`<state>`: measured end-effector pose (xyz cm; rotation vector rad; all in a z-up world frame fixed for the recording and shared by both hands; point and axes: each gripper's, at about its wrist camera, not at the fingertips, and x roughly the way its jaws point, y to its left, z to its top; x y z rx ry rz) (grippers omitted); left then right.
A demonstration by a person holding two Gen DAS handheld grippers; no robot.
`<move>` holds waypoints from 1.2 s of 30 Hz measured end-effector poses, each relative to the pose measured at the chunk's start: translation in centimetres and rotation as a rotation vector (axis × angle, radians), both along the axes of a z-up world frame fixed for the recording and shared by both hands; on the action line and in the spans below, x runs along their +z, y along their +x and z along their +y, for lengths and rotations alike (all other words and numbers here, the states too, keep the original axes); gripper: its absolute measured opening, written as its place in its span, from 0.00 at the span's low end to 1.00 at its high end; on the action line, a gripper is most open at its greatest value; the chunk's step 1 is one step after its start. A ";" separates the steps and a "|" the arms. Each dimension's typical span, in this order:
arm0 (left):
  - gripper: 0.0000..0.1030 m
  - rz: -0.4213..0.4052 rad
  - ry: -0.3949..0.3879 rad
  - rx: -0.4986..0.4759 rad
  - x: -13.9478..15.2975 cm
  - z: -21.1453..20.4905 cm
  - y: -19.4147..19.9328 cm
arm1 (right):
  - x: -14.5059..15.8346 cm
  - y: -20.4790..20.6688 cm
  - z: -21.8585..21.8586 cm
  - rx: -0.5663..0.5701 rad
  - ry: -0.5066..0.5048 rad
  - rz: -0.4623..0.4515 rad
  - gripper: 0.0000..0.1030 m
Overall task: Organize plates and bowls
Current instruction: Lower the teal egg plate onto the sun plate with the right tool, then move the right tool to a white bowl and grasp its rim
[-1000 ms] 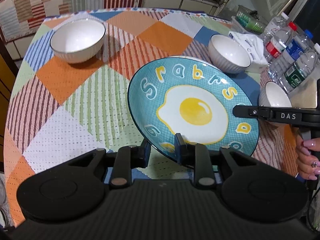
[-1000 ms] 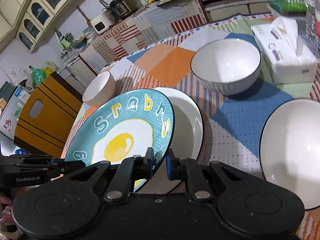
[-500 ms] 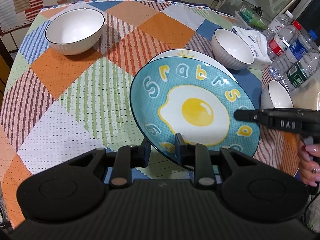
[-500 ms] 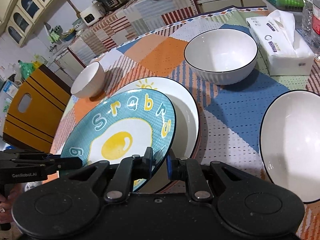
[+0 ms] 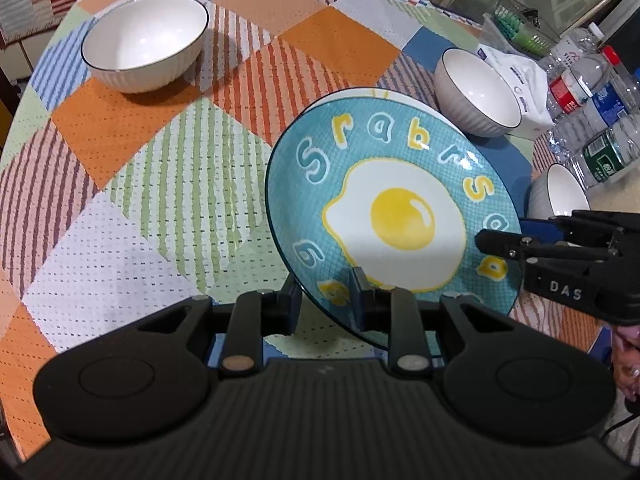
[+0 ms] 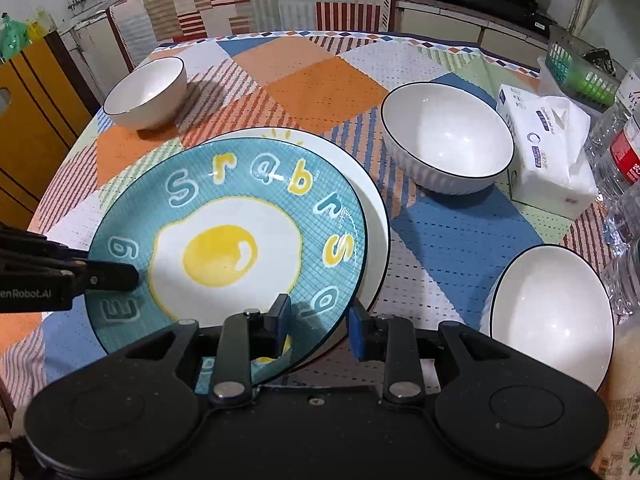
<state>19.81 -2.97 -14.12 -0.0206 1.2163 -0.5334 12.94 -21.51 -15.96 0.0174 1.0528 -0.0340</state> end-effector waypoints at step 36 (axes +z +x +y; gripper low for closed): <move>0.18 -0.145 0.065 0.003 9.6 3.3 -2.5 | 9.0 -1.5 4.2 0.146 -0.004 -0.241 0.36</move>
